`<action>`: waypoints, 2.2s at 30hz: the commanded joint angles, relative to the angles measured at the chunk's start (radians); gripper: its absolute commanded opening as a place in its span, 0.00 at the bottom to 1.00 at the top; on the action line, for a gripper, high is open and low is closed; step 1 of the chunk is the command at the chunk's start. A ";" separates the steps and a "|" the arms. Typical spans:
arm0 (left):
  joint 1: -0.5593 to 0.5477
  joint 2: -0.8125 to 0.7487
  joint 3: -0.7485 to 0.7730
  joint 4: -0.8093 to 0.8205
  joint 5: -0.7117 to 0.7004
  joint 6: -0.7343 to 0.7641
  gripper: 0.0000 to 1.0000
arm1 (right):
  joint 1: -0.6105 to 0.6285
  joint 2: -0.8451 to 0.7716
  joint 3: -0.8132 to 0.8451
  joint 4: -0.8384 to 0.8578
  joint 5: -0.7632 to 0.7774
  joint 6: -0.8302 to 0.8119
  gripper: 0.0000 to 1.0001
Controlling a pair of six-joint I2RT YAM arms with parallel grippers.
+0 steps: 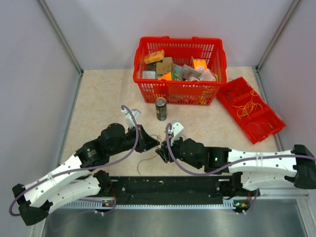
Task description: Untangle the cables
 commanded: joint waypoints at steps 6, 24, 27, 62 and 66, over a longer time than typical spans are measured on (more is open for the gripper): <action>0.002 -0.031 0.056 0.067 -0.021 -0.047 0.00 | 0.035 -0.039 0.004 0.105 0.072 0.049 0.00; 0.000 -0.163 -0.005 0.127 0.052 0.120 0.69 | -0.211 -0.337 -0.056 0.062 -0.368 0.377 0.00; -0.026 -0.077 0.004 0.173 0.068 0.128 0.74 | -0.216 -0.327 -0.019 0.015 -0.341 0.461 0.00; -0.265 0.193 0.095 0.221 -0.277 -0.063 0.00 | -0.218 -0.513 0.094 -0.404 -0.209 0.162 0.80; -0.262 0.170 0.084 0.157 -0.343 -0.222 0.00 | -0.213 -0.469 0.059 -0.325 -0.399 0.087 0.85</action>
